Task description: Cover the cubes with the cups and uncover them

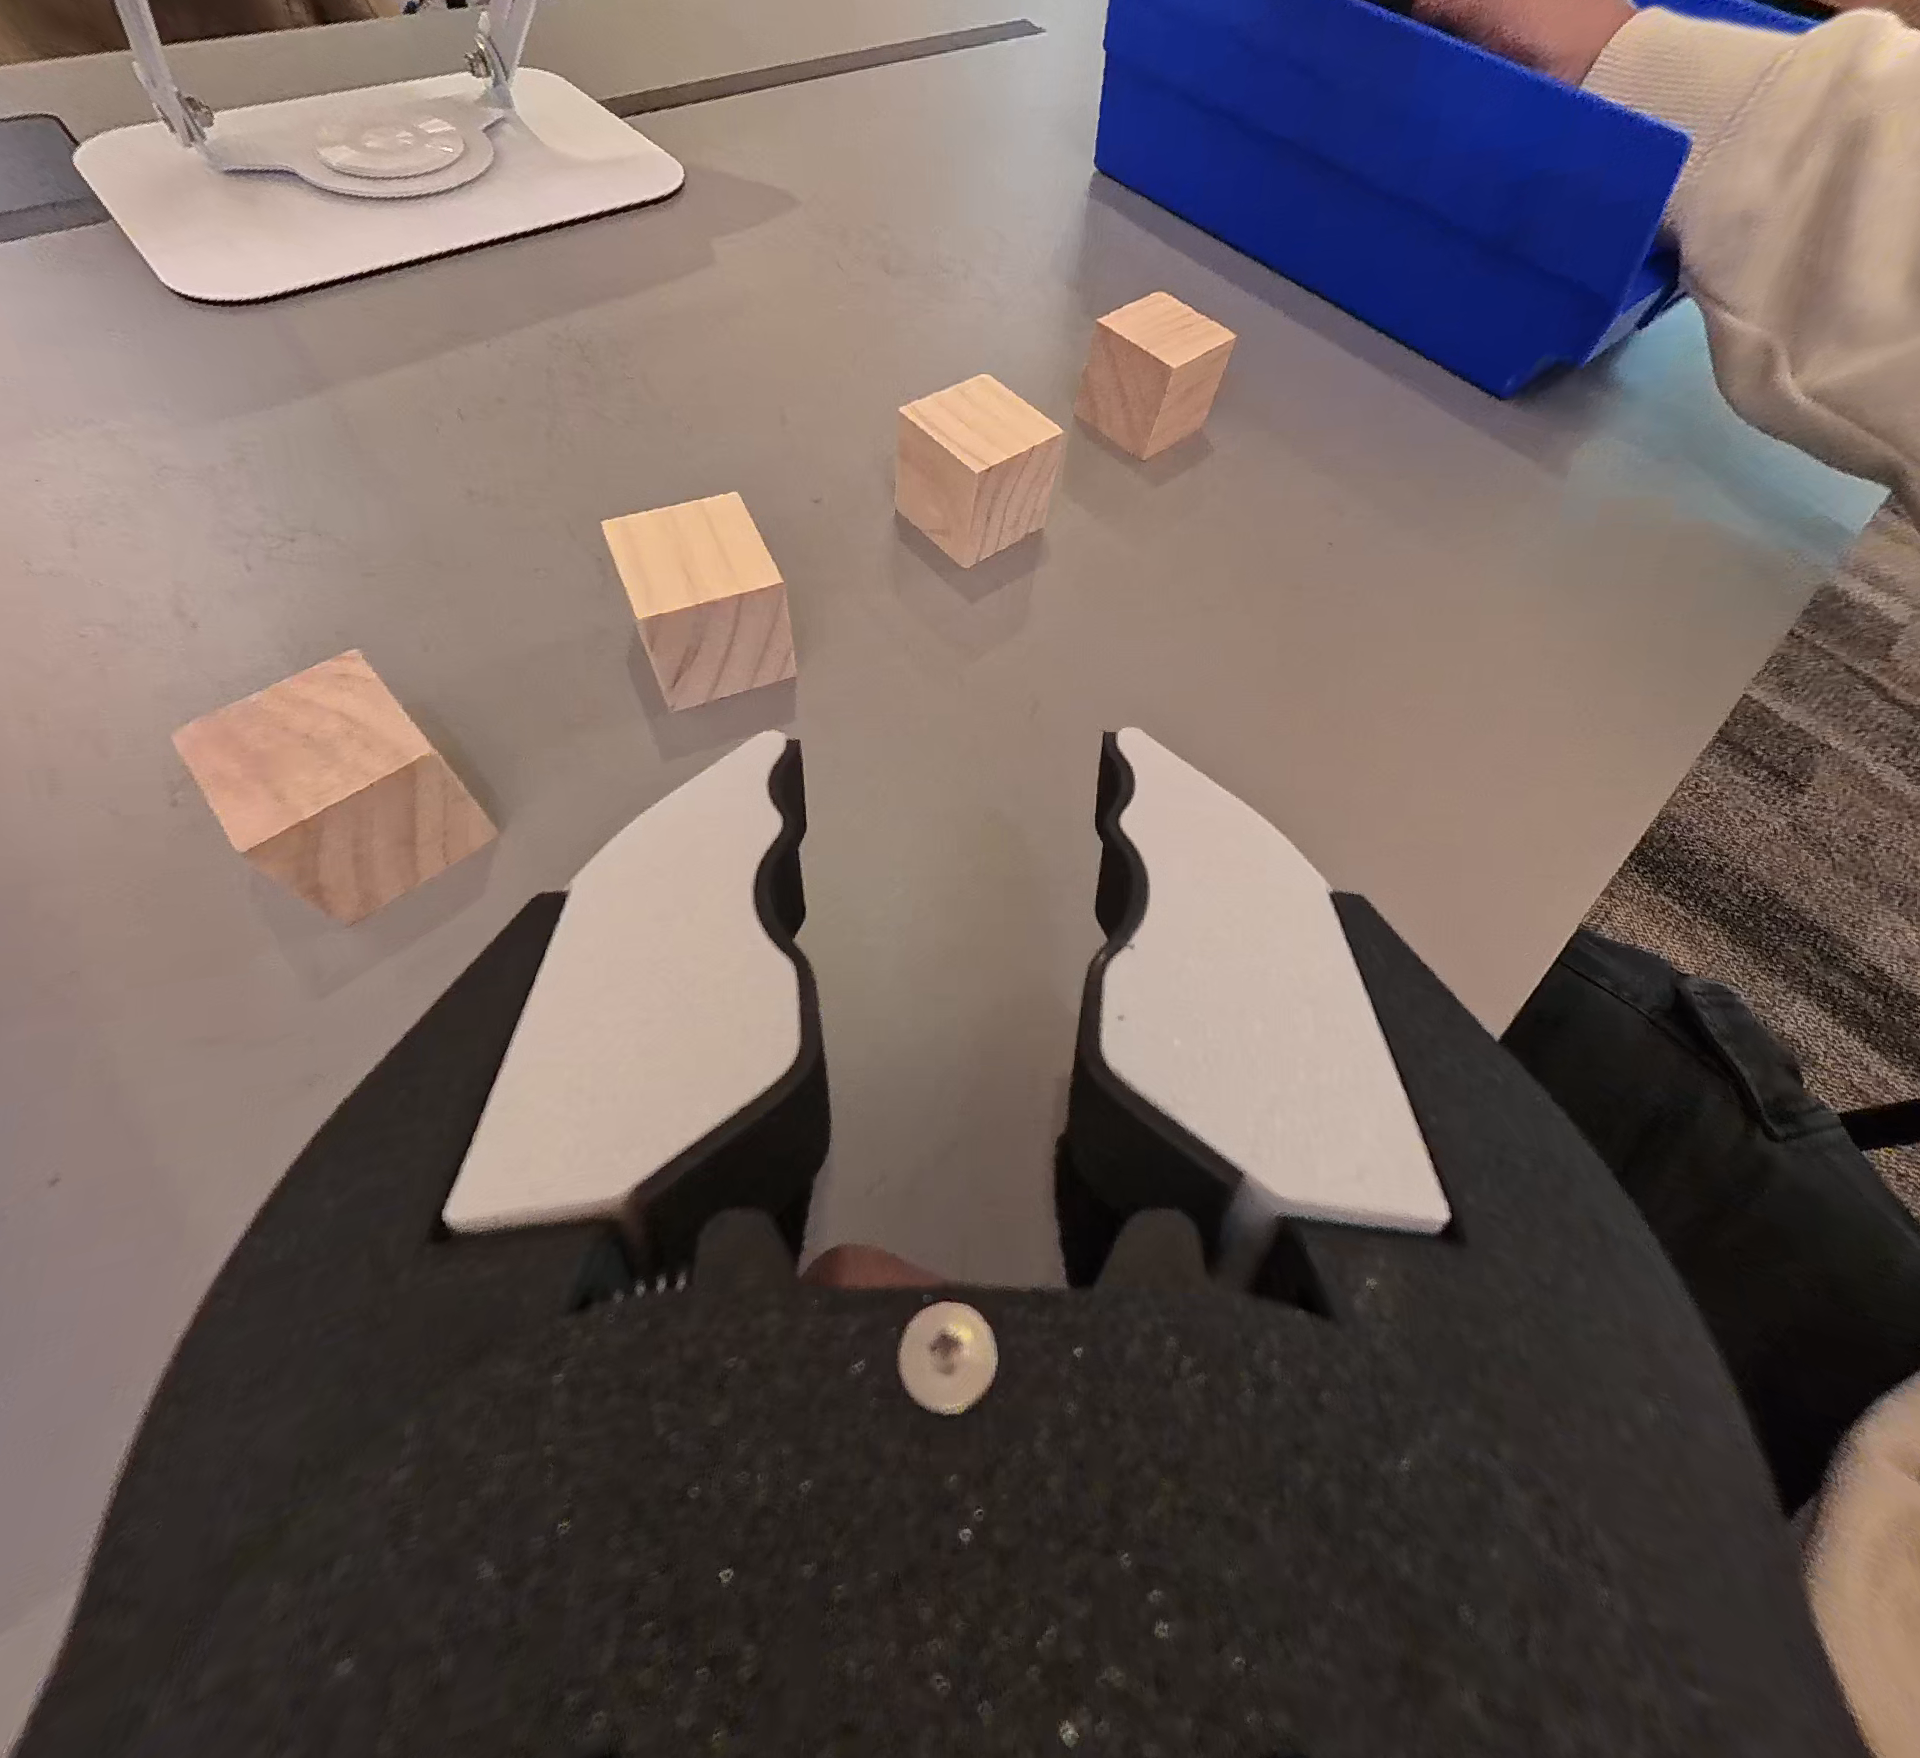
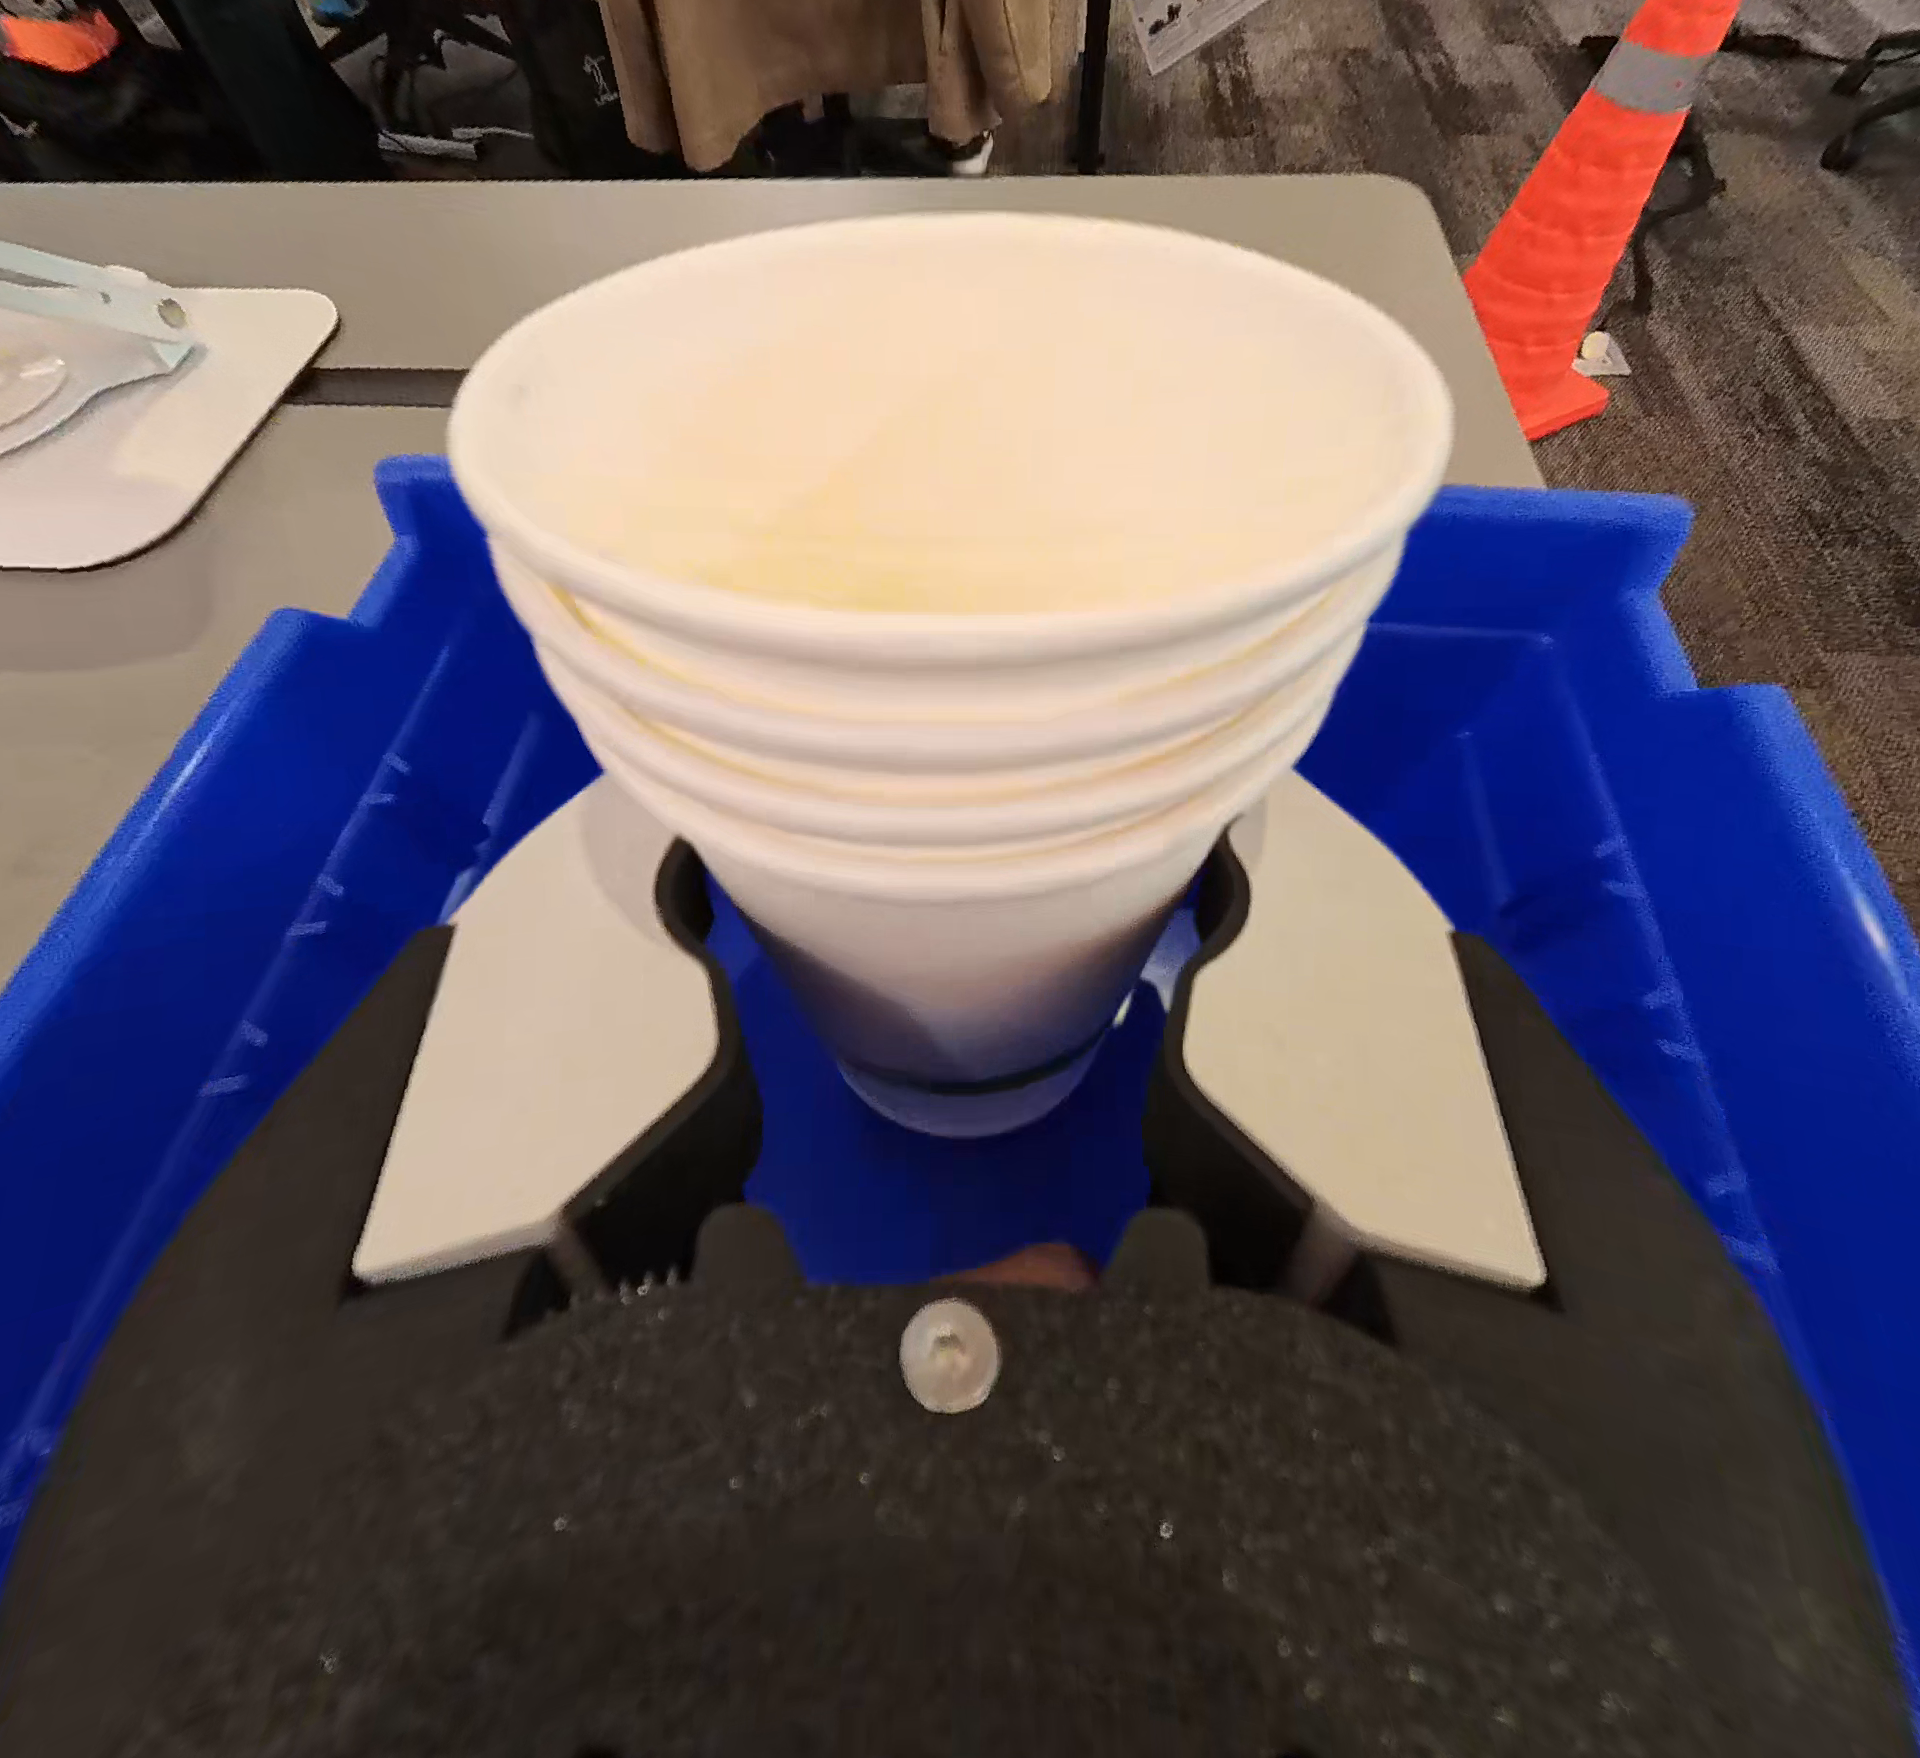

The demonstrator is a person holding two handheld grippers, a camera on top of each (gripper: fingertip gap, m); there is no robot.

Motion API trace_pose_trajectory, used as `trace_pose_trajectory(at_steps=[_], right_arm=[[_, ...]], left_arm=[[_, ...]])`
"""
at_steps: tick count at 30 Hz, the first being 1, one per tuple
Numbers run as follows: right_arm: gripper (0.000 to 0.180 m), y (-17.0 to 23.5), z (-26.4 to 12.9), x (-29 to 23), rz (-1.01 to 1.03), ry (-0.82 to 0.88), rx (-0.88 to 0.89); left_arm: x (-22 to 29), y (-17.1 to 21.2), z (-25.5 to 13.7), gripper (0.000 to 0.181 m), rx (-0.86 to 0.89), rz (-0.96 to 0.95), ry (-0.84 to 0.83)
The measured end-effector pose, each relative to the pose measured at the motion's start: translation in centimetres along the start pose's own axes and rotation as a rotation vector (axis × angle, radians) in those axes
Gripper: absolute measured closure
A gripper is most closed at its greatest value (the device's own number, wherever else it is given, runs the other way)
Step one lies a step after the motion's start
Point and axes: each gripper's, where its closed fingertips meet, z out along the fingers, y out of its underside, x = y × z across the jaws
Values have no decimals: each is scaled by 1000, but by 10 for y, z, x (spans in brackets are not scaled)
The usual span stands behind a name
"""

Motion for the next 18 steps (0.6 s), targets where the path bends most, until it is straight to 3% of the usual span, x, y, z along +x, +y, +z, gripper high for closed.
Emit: trace_pose_trajectory(at_steps=[13,18], right_arm=[[91,37,-19,1,-5,4,-179],[78,31,-44,-6,-41,-19,-162]], left_arm=[[9,0,3,127,-5,4,26],[14,-1,3,127,-5,11,33]])
